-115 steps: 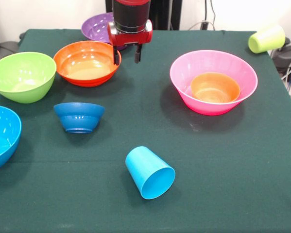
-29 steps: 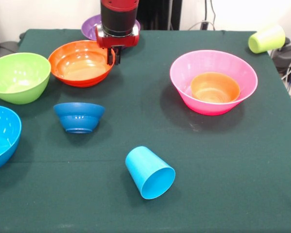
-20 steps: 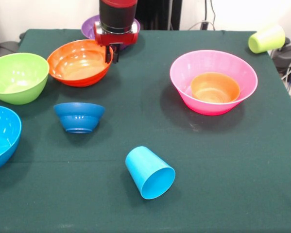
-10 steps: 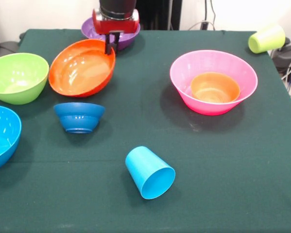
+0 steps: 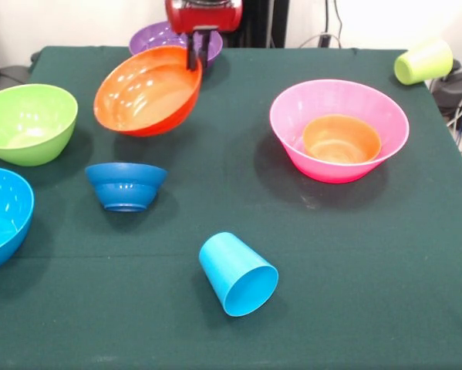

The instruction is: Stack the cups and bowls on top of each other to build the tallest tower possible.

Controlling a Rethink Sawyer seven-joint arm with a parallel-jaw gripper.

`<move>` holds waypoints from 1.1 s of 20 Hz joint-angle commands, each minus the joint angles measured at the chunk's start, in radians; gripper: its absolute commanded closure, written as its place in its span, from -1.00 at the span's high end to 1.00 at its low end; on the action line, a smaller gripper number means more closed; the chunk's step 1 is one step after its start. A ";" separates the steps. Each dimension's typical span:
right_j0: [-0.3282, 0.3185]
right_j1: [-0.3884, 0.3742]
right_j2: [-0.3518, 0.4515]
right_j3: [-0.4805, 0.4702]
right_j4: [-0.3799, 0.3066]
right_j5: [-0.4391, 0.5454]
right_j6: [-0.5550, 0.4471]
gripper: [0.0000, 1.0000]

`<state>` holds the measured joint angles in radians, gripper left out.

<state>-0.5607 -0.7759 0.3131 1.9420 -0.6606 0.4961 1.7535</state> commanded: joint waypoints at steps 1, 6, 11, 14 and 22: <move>0.009 -0.106 0.140 0.131 0.096 0.037 -0.032 -1.00; 0.041 -0.132 0.139 0.132 0.135 0.066 -0.017 -1.00; 0.041 -0.167 0.173 0.135 0.202 0.125 -0.043 -1.00; 0.059 -0.189 0.173 0.140 0.226 0.142 -0.030 -1.00; 0.097 -0.267 0.183 0.175 0.303 0.197 -0.015 -1.00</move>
<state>-0.5087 -0.9975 0.4314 2.0550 -0.4071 0.5742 1.7535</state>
